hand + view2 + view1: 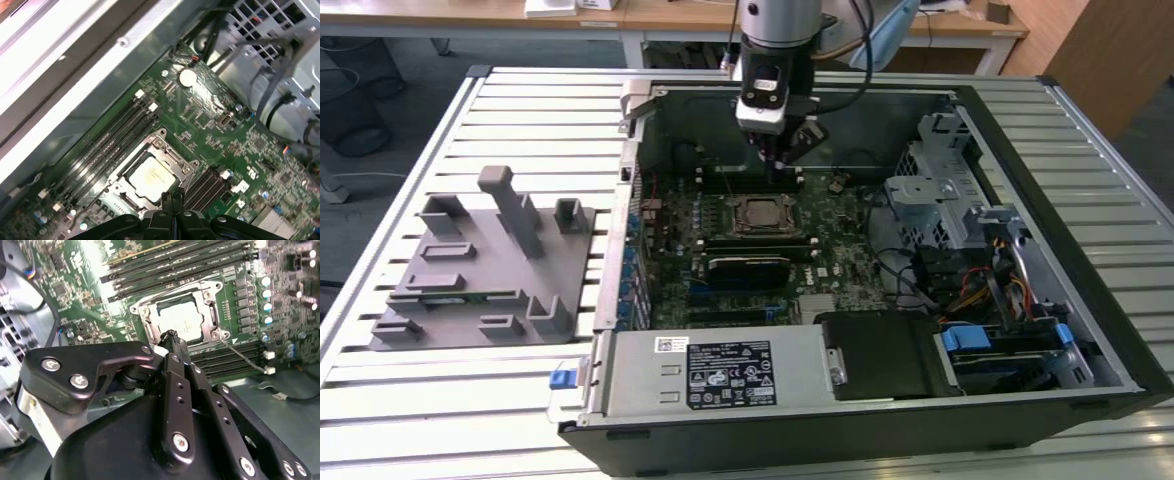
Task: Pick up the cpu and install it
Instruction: 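Install the first cpu locking lever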
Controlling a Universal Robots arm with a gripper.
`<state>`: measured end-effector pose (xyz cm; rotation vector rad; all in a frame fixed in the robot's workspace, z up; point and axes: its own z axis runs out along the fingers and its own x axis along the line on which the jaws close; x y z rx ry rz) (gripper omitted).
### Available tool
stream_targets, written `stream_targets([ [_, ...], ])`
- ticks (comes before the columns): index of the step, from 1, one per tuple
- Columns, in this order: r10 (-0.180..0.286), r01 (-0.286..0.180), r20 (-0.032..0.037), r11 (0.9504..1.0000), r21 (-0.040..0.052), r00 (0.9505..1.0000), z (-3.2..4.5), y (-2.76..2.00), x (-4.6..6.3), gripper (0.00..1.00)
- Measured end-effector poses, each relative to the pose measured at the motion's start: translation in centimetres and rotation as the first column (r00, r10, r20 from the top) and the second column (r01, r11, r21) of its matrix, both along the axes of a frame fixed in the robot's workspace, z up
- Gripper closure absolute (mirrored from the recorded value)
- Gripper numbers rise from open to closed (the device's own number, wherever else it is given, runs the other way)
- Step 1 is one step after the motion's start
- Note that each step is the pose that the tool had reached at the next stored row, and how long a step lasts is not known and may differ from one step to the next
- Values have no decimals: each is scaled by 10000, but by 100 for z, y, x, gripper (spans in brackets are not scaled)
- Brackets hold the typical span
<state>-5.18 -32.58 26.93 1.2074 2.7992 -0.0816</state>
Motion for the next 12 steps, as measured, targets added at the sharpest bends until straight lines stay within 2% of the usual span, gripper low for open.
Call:
stream_targets([
  [6, 901, -901, 1, 9959, 3, 9959, -3, 0, 0, 89],
  [9, 1372, -1372, -11, 9905, 0, 9905, -3, 0, 0, 89],
  [11, 1666, -1666, -52, 9860, 3, 9860, -4, 0, 0, 89],
  [12, 1783, -1783, -104, 9840, 12, 9839, -3, 0, -1, 89],
])
